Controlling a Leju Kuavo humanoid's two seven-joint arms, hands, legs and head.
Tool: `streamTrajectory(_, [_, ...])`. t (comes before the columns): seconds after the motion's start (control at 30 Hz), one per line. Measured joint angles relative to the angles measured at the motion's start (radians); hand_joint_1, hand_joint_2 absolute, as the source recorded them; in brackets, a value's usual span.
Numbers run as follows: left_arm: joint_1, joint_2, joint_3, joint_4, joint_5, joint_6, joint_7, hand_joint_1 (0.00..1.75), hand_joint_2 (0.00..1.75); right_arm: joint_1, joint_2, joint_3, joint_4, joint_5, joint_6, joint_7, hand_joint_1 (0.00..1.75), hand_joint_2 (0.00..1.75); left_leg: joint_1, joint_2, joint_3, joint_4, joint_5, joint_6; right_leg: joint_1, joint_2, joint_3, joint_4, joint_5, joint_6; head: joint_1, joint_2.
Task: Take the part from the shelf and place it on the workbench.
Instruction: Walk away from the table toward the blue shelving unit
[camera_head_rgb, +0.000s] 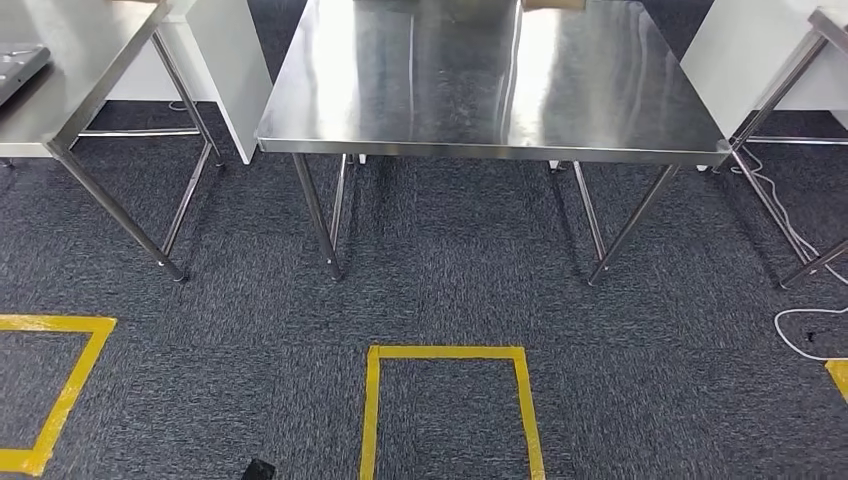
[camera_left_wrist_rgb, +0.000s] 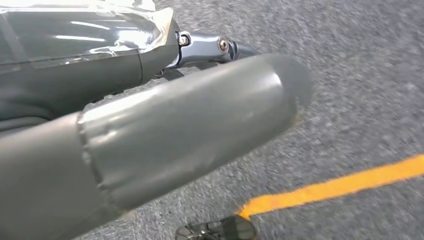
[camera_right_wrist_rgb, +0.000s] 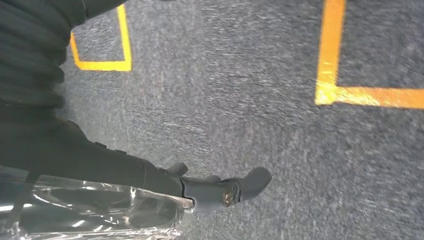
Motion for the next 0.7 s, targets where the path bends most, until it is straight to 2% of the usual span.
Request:
streamTrajectory(0.03, [0.000,0.000,0.000,0.000,0.000,0.000,0.000,0.00,0.00,0.000,0.000,0.000,0.000,0.000,0.000,0.000,0.00,1.75,-0.001,0.000,-0.013,0.000,0.010,0.004,-0.001,0.001,-0.020,0.066,-0.043,-0.004,0.002,0.000])
streamTrajectory(0.07, [0.000,0.000,0.000,0.000,0.000,0.000,0.000,0.00,0.00,0.000,0.000,0.000,0.000,0.000,0.000,0.000,0.00,1.75,-0.003,0.001,-0.026,0.001,0.021,0.006,-0.002,0.002,-0.035,0.133,-0.075,-0.004,0.003,0.000])
streamTrajectory(0.1, [0.000,0.000,0.000,0.000,0.000,0.000,0.000,0.00,0.00,0.000,0.000,0.000,0.000,0.000,0.000,0.000,0.00,1.75,-0.004,0.003,-0.040,0.002,0.032,0.005,-0.003,0.002,-0.040,0.181,-0.089,0.002,0.003,0.000])
streamTrajectory(0.13, [0.000,0.000,0.000,0.000,0.000,0.001,0.000,0.00,0.00,0.000,-0.001,0.000,0.000,0.000,0.000,0.000,0.00,1.75,-0.005,0.003,-0.054,0.003,0.042,0.003,-0.003,0.002,-0.028,0.194,-0.083,0.012,0.004,0.000])
streamTrajectory(0.17, [0.000,0.000,0.000,0.000,0.000,0.001,0.000,0.00,0.00,0.000,-0.001,0.000,0.000,0.000,0.000,0.000,0.00,1.75,-0.005,0.004,-0.066,0.004,0.051,0.001,-0.004,0.002,0.002,0.170,-0.063,0.022,0.004,0.000])
streamTrajectory(0.2, [0.000,-0.001,0.000,0.000,0.000,0.001,0.000,0.00,0.00,-0.001,-0.002,0.000,0.000,0.000,0.000,0.000,0.00,1.75,-0.004,0.004,-0.078,0.007,0.060,-0.002,-0.005,0.002,0.050,0.111,-0.040,0.030,0.005,0.000])
streamTrajectory(0.23, [0.000,-0.001,0.000,0.000,0.000,0.001,0.000,0.00,0.00,-0.002,-0.002,0.000,0.000,0.000,0.000,0.000,0.00,1.75,-0.006,0.004,-0.090,0.012,0.068,-0.007,-0.006,0.002,0.107,0.031,-0.026,0.034,0.005,0.000])
streamTrajectory(0.27, [0.000,-0.001,0.000,0.000,0.000,0.001,0.000,0.00,0.00,-0.004,-0.003,0.000,0.000,0.000,0.000,0.000,0.00,1.75,-0.007,0.004,-0.100,0.017,0.075,-0.012,-0.004,0.004,0.158,-0.047,-0.025,0.031,0.005,0.000])
streamTrajectory(0.3, [0.000,-0.001,0.000,0.000,0.000,0.001,0.000,0.00,0.00,-0.005,-0.002,0.000,0.000,0.000,0.000,0.000,0.00,1.75,-0.009,0.004,-0.106,0.021,0.083,-0.018,-0.002,0.006,0.190,-0.103,-0.029,0.024,0.004,0.000])
streamTrajectory(0.33, [-0.001,-0.001,0.000,0.000,0.000,0.002,0.000,0.00,0.00,-0.006,-0.002,0.000,0.000,0.000,0.000,0.000,0.00,1.75,-0.011,0.004,-0.111,0.024,0.091,-0.023,0.001,0.007,0.203,-0.133,-0.035,0.016,0.002,0.000])
streamTrajectory(0.37, [-0.001,-0.001,0.000,0.000,0.000,0.002,0.000,0.00,0.00,-0.006,-0.002,0.000,0.001,0.000,0.000,0.000,0.00,1.75,-0.011,0.005,-0.113,0.023,0.099,-0.028,0.003,0.009,0.199,-0.141,-0.034,0.007,0.001,0.000])
streamTrajectory(0.4, [0.000,0.000,0.000,0.000,0.000,0.003,0.000,0.00,0.00,-0.005,-0.001,0.000,0.001,0.000,0.000,0.000,0.00,1.75,-0.009,0.004,-0.117,0.025,0.100,-0.033,-0.001,0.007,0.189,-0.139,-0.027,-0.003,0.001,0.000])
streamTrajectory(0.43, [0.002,0.000,0.000,0.000,0.000,0.003,0.000,0.00,0.00,-0.004,0.000,0.000,0.001,0.000,0.000,0.000,0.00,1.75,-0.007,0.002,-0.124,0.035,0.084,-0.039,-0.005,0.006,0.182,-0.138,-0.018,-0.014,0.000,0.000])
streamTrajectory(0.47, [0.003,0.000,0.000,0.000,0.000,0.003,0.000,0.00,0.00,-0.004,0.000,0.000,0.002,-0.001,0.000,0.000,0.00,1.75,-0.004,0.000,-0.135,0.062,0.048,-0.044,-0.009,0.004,0.172,-0.139,-0.008,-0.027,-0.002,0.000])
streamTrajectory(0.53, [0.005,0.000,0.000,0.001,0.000,0.003,0.001,0.00,0.00,-0.004,-0.001,0.000,0.002,-0.001,0.000,0.000,0.00,1.75,0.001,-0.002,-0.165,0.176,-0.065,-0.054,-0.011,0.000,0.148,-0.138,0.016,-0.045,-0.005,0.000])
streamTrajectory(0.57, [0.006,0.000,0.000,0.001,0.000,0.004,0.001,0.00,0.00,-0.004,-0.002,0.000,0.002,-0.001,0.000,0.000,0.00,1.75,0.003,-0.002,-0.178,0.246,-0.110,-0.058,-0.010,-0.001,0.135,-0.137,0.028,-0.048,-0.006,0.000])
streamTrajectory(0.6, [0.006,0.000,0.000,0.001,0.000,0.004,0.001,0.00,0.00,-0.003,-0.002,0.000,0.002,-0.001,0.000,0.000,0.00,1.75,0.004,-0.002,-0.184,0.302,-0.131,-0.062,-0.009,-0.002,0.121,-0.135,0.040,-0.046,-0.006,0.000])
streamTrajectory(0.63, [0.006,0.000,0.000,0.000,0.000,0.004,0.001,0.00,0.00,-0.003,-0.002,0.000,0.002,-0.001,0.000,0.000,0.00,1.75,0.006,-0.002,-0.178,0.331,-0.127,-0.064,-0.009,-0.002,0.108,-0.132,0.050,-0.044,-0.007,0.000])
streamTrajectory(0.67, [0.006,0.000,0.000,0.000,0.000,0.004,0.001,0.00,0.00,-0.002,-0.001,0.000,0.002,-0.001,0.000,0.000,0.00,1.75,0.007,-0.002,-0.152,0.322,-0.104,-0.065,-0.009,-0.002,0.092,-0.128,0.060,-0.041,-0.007,0.000])
streamTrajectory(0.7, [0.006,0.000,0.000,0.000,0.001,0.004,0.001,0.00,0.00,-0.001,-0.001,0.000,0.002,-0.001,0.000,0.000,0.00,1.75,0.009,-0.002,-0.109,0.277,-0.076,-0.064,-0.009,-0.002,0.077,-0.123,0.068,-0.037,-0.007,0.000])
